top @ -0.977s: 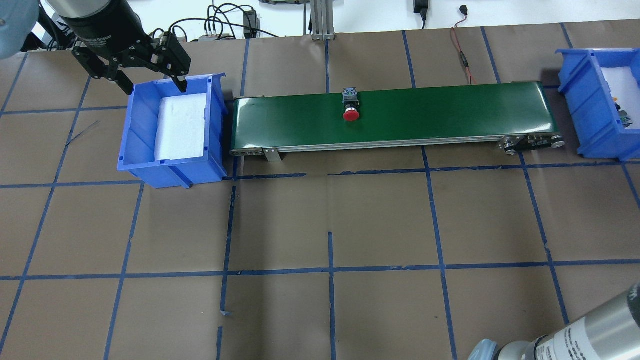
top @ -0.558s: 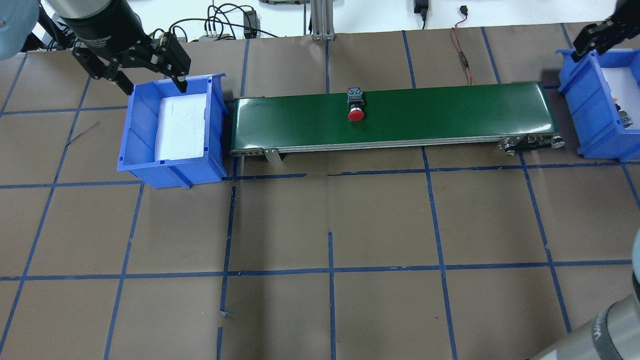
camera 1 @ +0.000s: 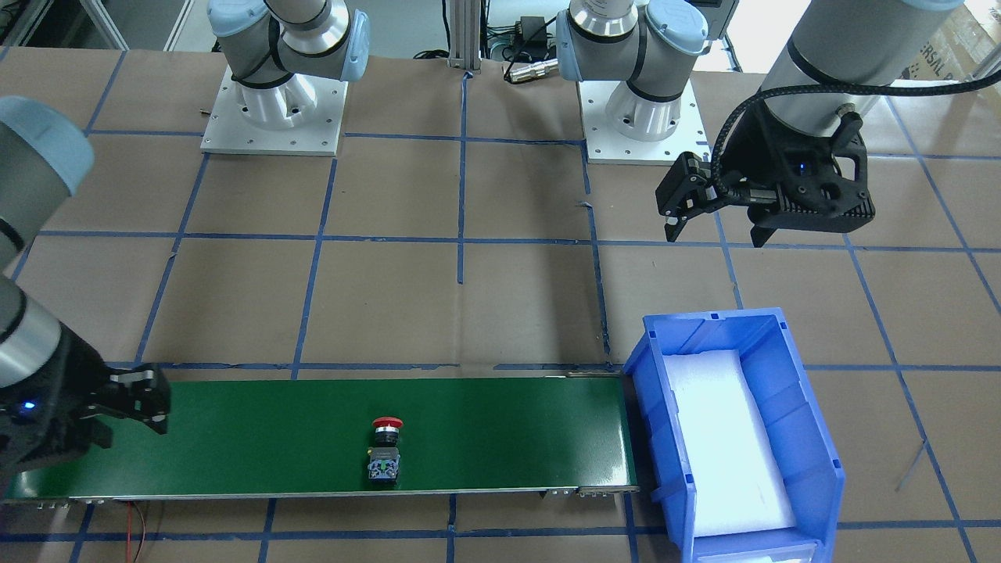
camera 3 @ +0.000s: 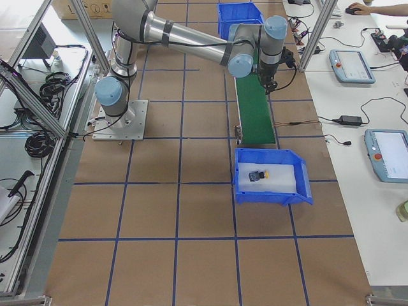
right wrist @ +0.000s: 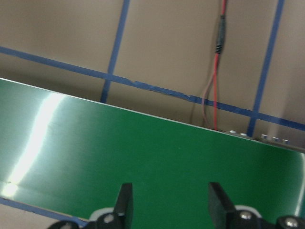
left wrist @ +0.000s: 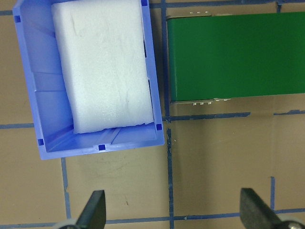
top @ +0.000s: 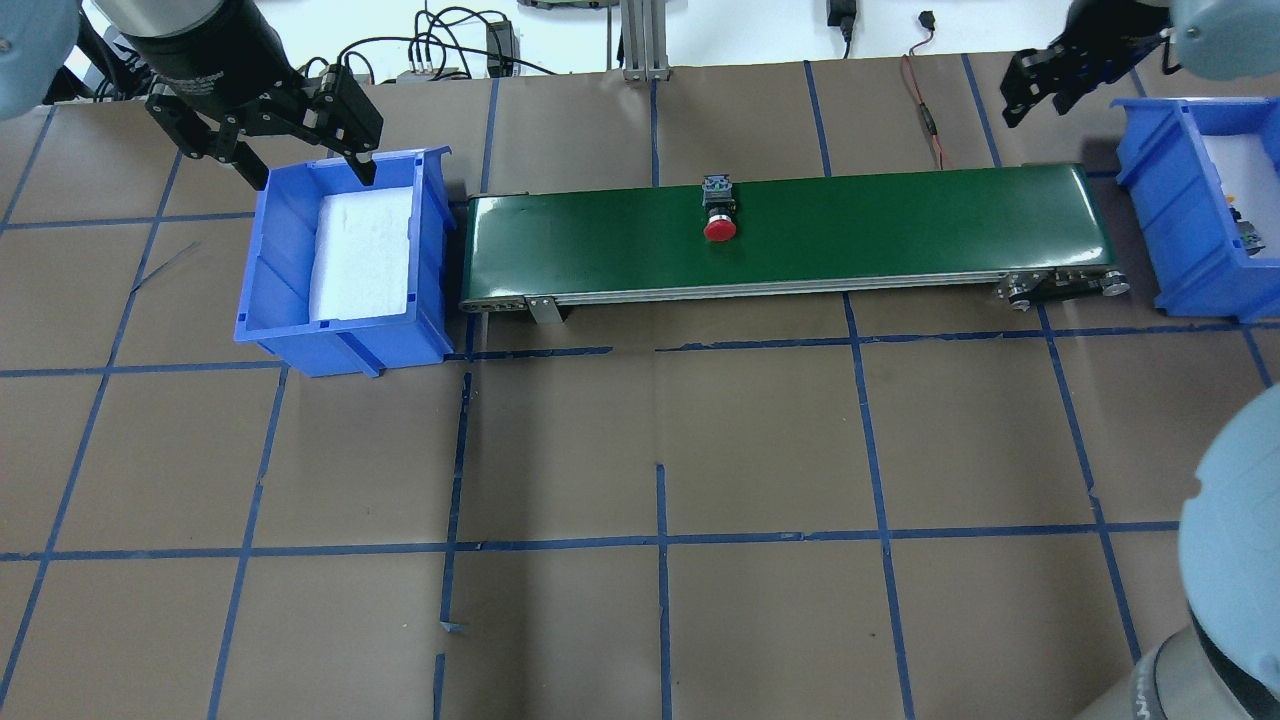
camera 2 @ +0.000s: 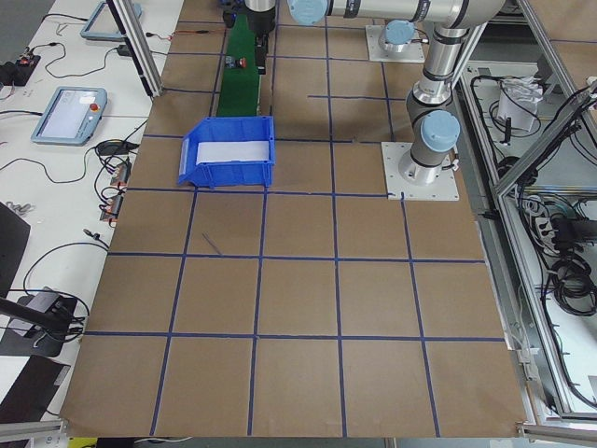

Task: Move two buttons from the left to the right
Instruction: 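Move the right gripper back to the belt and grasp the red button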

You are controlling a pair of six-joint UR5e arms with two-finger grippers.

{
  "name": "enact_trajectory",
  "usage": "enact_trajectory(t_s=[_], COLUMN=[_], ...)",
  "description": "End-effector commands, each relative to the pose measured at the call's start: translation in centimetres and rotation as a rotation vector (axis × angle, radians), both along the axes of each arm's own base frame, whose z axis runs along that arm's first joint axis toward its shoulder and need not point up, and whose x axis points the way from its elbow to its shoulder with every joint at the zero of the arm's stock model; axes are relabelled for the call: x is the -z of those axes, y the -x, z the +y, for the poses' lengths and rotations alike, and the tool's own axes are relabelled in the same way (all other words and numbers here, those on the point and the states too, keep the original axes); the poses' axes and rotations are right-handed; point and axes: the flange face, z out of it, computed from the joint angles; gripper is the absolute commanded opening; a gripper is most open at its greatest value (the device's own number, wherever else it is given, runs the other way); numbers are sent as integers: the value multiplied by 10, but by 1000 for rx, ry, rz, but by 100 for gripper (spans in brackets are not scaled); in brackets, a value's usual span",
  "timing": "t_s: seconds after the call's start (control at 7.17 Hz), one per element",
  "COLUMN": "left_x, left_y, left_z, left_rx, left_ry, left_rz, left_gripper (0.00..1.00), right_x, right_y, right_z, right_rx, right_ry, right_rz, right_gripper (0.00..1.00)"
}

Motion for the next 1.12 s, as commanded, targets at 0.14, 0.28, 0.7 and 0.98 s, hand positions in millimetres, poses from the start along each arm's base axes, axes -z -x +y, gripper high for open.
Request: enact_trajectory(t_s=[0.14,0.28,0.7,0.98], left_x=[0,0,1,1], left_y=[0,0,0,0], left_z=[1,1,4,5], left_rx=[0,0,0,0], left_ry=[0,0,-3,-5], left_rz=[3,3,3,3], left_gripper=[100,100,100,100], right_x=[43,53,58,60], right_y=[-81,-111,-162,-163], right_z=[-15,-25,-40,-41], right_rx=[192,262,310,322], right_ry=[-61,-71,-52,-49], right_rz=[-34,-43,-35,-12], right_gripper=[70,73,73,73])
